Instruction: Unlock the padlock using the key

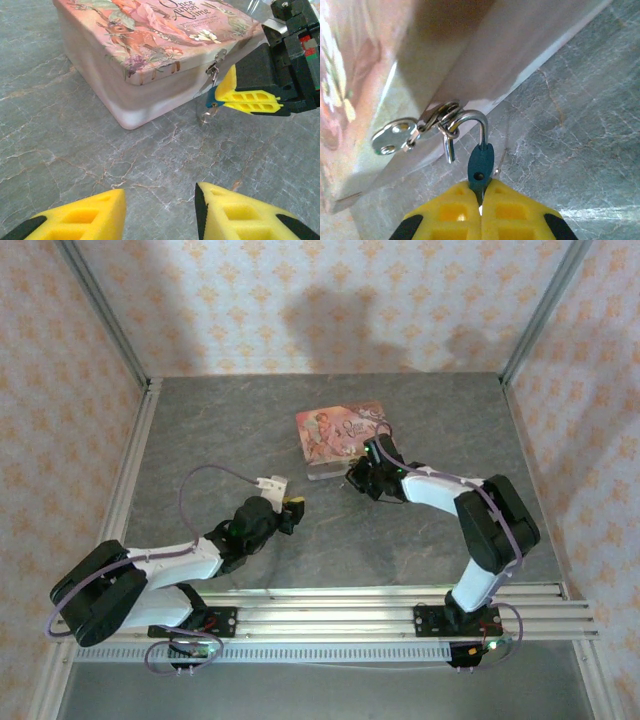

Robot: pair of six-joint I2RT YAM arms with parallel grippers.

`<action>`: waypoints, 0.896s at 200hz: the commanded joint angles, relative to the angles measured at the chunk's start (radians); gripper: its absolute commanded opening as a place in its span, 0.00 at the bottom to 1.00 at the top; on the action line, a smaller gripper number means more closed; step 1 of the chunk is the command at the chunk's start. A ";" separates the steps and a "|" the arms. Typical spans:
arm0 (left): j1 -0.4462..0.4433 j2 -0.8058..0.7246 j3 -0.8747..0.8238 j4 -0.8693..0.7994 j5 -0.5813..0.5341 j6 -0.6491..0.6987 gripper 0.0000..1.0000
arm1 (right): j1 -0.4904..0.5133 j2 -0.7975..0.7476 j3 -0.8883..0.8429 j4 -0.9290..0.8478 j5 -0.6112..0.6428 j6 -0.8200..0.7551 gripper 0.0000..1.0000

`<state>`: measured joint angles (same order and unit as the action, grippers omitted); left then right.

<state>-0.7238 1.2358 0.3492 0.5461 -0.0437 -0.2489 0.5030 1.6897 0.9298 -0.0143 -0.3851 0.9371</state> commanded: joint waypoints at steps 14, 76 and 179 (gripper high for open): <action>0.014 -0.028 -0.002 -0.015 -0.035 -0.020 0.41 | -0.003 -0.089 -0.008 0.056 0.141 0.110 0.00; 0.020 -0.074 -0.024 -0.040 -0.043 -0.009 0.42 | -0.003 -0.027 0.000 0.118 0.199 0.196 0.00; 0.027 -0.202 -0.047 -0.134 -0.073 0.008 0.43 | -0.011 0.005 0.019 0.140 0.336 0.239 0.00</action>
<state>-0.7101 1.0630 0.3218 0.4553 -0.0742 -0.2600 0.4999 1.7000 0.9165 0.0982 -0.1326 1.1717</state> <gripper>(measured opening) 0.430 0.057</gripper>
